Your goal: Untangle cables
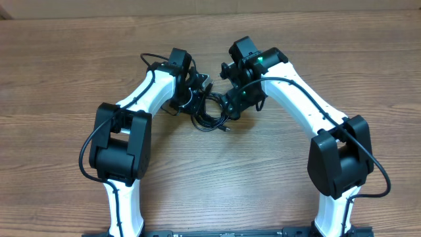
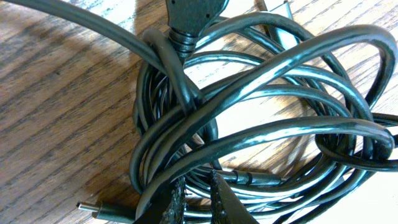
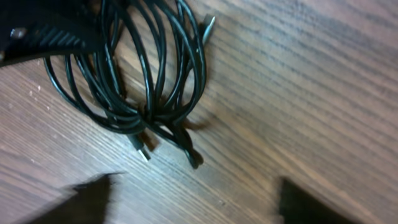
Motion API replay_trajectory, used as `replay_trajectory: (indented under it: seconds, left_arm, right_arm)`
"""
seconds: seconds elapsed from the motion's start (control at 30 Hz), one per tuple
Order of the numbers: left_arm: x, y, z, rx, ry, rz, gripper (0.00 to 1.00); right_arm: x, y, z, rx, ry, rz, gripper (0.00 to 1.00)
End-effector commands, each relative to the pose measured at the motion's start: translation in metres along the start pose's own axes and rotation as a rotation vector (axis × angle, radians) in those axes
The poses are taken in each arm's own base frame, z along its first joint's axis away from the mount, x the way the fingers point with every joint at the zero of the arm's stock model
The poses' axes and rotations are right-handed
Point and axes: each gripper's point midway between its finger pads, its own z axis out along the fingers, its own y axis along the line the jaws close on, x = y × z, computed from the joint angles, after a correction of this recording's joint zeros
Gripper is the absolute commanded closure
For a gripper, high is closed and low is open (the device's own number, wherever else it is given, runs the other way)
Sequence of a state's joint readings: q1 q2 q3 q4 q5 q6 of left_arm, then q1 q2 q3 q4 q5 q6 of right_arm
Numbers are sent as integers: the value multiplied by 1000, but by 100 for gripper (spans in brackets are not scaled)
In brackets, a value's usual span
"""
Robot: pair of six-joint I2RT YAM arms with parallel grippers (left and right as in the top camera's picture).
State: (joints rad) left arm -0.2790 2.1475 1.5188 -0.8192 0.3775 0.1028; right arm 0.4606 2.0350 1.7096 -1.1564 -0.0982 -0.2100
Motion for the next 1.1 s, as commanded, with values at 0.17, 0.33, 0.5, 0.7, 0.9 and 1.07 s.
replay_trajectory:
  seconds: [0.17, 0.33, 0.5, 0.7, 0.9, 1.07]
  left_arm:
    - [7, 14, 10, -35, 30, -34, 83]
    - [7, 14, 10, -35, 30, -34, 83]
    - [6, 14, 10, -35, 28, -33, 83]
    - [6, 14, 10, -35, 27, -33, 83]
    - [6, 14, 10, -35, 27, -33, 84]
    - [6, 14, 10, -35, 27, -33, 84]
  right_arm:
    - [9, -2, 6, -12, 1, 3, 73]
    - [11, -3, 24, -13, -14, 1, 73]
    - [7, -5, 32, -9, -47, -3, 84]
    - [7, -6, 30, 1, -46, -2, 96]
    - [9, -29, -8, 143, -54, 106, 96]
    - [16, -49, -42, 253, -82, 195, 96]
